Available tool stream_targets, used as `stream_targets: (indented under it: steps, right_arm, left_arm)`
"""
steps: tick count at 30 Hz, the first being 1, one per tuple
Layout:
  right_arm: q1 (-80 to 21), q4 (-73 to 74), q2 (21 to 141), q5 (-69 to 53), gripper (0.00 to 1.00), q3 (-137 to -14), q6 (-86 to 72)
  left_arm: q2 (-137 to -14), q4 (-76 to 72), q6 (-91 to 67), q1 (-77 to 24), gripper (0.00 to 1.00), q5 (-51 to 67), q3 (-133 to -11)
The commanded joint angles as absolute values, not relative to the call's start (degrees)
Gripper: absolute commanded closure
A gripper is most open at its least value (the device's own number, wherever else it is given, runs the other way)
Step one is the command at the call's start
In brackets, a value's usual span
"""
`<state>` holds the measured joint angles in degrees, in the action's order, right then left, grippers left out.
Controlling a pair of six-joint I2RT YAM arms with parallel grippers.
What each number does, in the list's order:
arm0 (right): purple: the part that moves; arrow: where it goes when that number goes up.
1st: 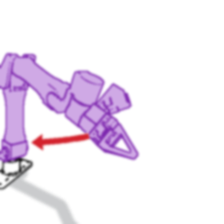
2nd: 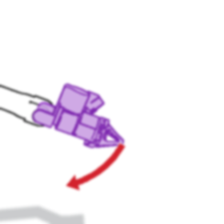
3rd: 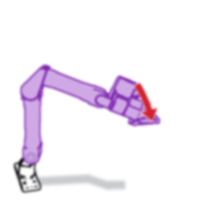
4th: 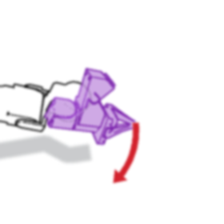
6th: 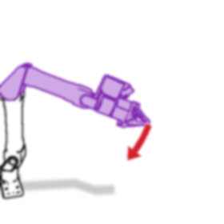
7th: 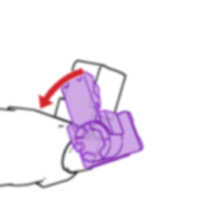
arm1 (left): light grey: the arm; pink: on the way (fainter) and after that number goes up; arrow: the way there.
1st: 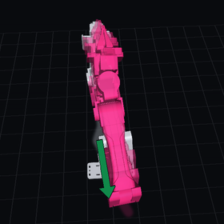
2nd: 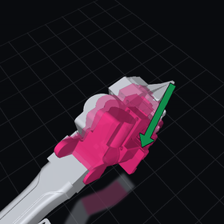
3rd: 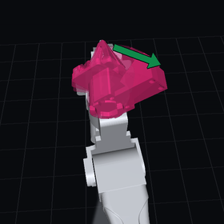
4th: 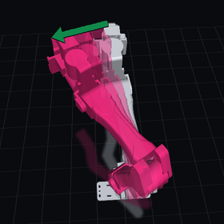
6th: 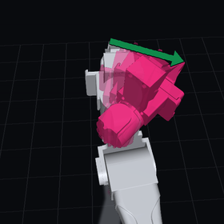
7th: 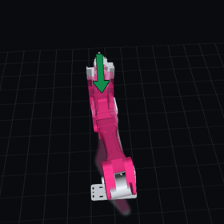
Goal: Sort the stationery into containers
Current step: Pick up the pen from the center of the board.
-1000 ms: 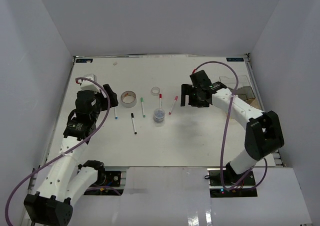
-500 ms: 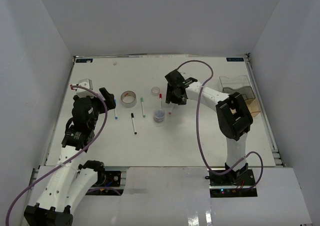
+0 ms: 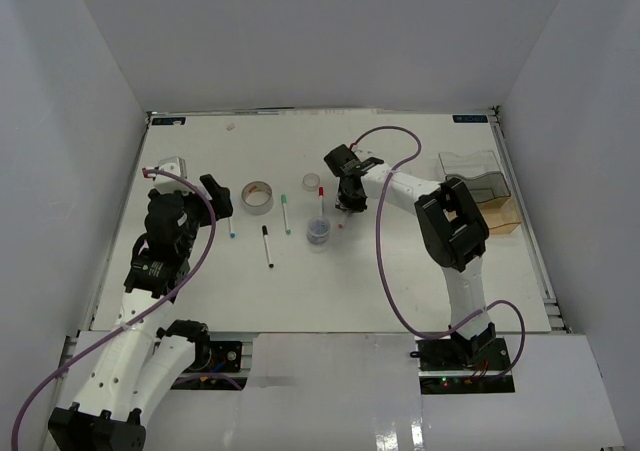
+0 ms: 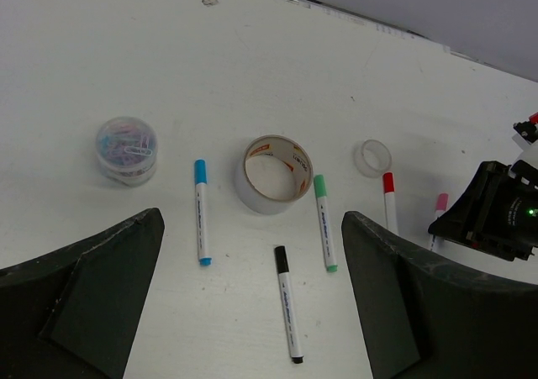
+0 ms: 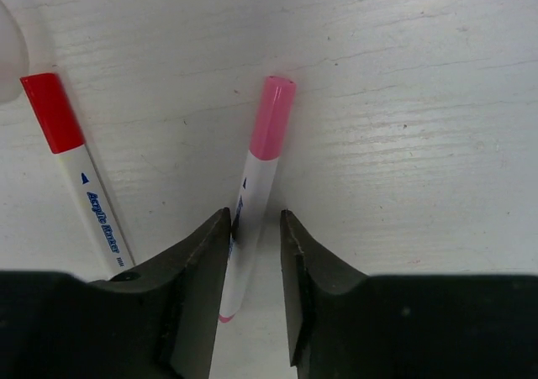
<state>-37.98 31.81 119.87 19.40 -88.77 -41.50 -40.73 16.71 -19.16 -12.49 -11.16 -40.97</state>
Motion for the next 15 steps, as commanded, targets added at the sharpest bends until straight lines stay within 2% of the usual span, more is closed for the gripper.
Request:
stream_targets:
  steps: [1, 5, 6, 7, 11, 15]
  right_arm:
    - [-38.2, 32.9, 121.0, 21.7, 0.65, -89.7, -44.2]
    - [-38.1, 33.0, 120.0, 24.5, 0.79, -87.5, -44.9]
    - [-37.8, 33.0, 119.1, 24.8, 0.87, -86.8, -45.3]
    - [-37.6, 33.0, 118.5, 25.0, 0.90, -85.4, -45.4]
    - [-36.6, 32.5, 113.7, 26.4, 0.92, -80.8, -45.7]
    - [-33.9, 30.7, 103.0, 27.2, 0.92, -74.5, -45.0]
  left_arm:
    - [-40.5, 16.0, -19.4, -12.4, 0.02, -10.3, -41.0]
    - [-40.5, 15.9, -19.5, -12.4, 0.02, -10.1, -40.9]
    - [-40.5, 16.0, -19.5, -12.3, 0.02, -10.1, -40.9]
    - [-40.5, 16.0, -19.5, -12.3, 0.02, -10.2, -40.8]
    - [-40.5, 16.0, -19.5, -12.3, 0.02, -9.8, -40.9]
    - [-40.4, 16.0, -19.4, -12.3, 0.02, -9.8, -40.9]
